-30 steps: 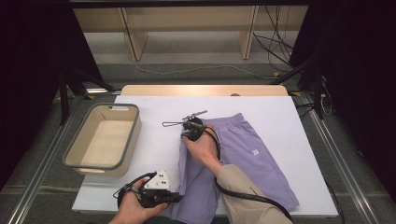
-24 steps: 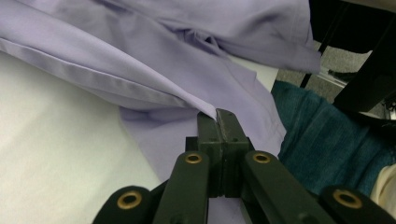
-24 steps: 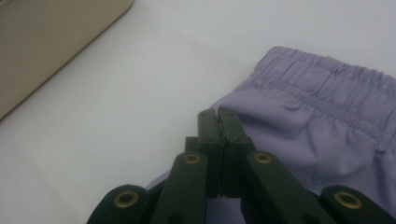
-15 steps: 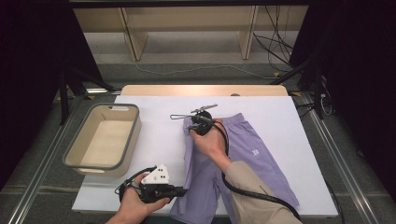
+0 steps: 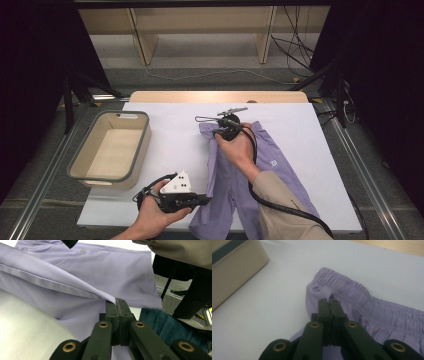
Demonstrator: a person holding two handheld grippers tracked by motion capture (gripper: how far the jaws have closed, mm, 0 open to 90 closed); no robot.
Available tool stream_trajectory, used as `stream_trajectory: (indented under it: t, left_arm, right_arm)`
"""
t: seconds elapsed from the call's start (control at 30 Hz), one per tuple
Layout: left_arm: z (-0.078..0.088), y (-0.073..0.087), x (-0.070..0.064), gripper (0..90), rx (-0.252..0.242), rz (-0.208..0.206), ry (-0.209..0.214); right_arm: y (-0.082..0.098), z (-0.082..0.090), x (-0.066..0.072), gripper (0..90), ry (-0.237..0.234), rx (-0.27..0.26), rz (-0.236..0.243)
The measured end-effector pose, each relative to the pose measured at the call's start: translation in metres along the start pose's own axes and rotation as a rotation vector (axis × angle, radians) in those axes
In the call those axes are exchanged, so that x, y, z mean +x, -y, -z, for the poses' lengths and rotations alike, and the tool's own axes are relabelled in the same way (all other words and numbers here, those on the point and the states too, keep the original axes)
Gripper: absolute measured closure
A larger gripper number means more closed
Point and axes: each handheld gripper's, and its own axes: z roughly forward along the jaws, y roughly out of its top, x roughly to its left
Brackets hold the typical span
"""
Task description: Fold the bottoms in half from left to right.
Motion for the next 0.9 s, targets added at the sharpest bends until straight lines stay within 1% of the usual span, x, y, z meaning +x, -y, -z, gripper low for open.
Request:
stream_trajectory:
  t: [0.13, 0.2, 0.43, 0.57, 0.9]
  left_arm:
    - [-0.003, -0.004, 0.000, 89.3, -0.008, -0.011, 0.001]
    - [-0.005, -0.007, 0.000, 89.3, -0.010, -0.023, 0.003]
    - [-0.011, -0.016, -0.002, 89.3, -0.030, -0.036, 0.007]
    - [-0.014, -0.021, -0.003, 89.3, -0.033, -0.048, 0.010]
    - [-0.020, -0.031, -0.004, 89.3, -0.057, -0.052, 0.023]
  right_arm:
    - [0.000, 0.004, -0.004, 89.8, 0.009, -0.006, -0.005]
    - [-0.001, 0.006, -0.006, 89.8, 0.012, -0.011, -0.009]
    - [-0.001, 0.013, -0.012, 89.8, 0.030, -0.022, -0.014]
    - [-0.001, 0.016, -0.017, 89.8, 0.036, -0.025, -0.023]
    - [0.000, 0.025, -0.028, 89.8, 0.049, -0.032, -0.038]
